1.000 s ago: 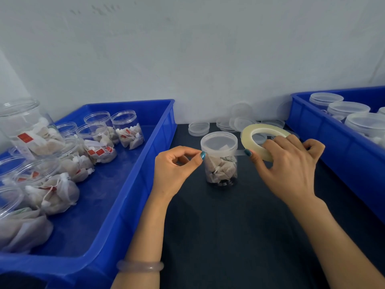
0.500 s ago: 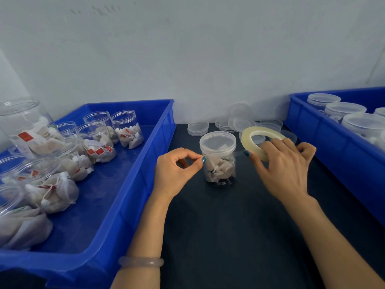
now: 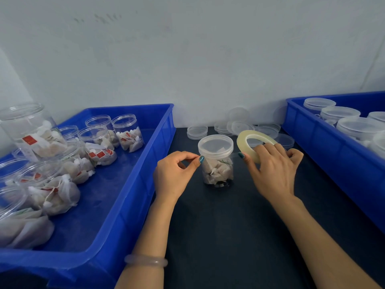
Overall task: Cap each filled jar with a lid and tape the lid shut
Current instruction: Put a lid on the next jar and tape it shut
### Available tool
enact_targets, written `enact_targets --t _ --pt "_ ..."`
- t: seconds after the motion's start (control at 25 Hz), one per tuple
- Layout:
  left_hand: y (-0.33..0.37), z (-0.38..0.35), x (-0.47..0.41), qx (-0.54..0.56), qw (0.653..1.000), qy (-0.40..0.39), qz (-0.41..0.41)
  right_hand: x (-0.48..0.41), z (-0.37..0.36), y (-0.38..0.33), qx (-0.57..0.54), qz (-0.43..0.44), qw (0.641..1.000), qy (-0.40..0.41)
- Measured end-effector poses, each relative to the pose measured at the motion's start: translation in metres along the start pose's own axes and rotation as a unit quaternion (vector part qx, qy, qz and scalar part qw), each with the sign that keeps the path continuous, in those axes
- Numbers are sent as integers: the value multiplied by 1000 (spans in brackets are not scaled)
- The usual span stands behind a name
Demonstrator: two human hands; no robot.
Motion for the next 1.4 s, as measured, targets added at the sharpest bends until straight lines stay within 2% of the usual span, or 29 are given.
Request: enact_targets --t 0.16,0.32,0.4,0.48,0.56,0.84,1.08,1.4 --pt "-6 -1 0 -15 999 29 38 2 -1 -5 -2 8 1000 1" --pt "-1 -6 9 64 991 105 45 1 -1 -5 -2 6 1000 5" --pt "14 -23 20 81 995 61 19 0 0 -6 -1 7 1000 5" --pt "29 -46 29 106 994 -25 24 1 1 -6 2 8 1000 6" --pt "35 -62 25 122 990 -63 34 0 3 -7 -1 6 1000 15" --pt "14 -65 7 211 972 -31 101 -2 9 -3 -45 -5 999 27" --pt "10 -54 2 268 954 -41 131 -7 12 8 -80 -14 997 6" --pt "14 -41 4 366 906 -115 178 -13 28 12 -107 -20 992 59"
Point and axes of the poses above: each hand's wrist, its own x-axis away from the middle knuckle, its own z-axis out of the back of the hand, y = z × x, the point moved 5 cm from there along -x, towards the middle knuckle, and after that the axes turned 7 degrees about y, right-handed, at the moved point
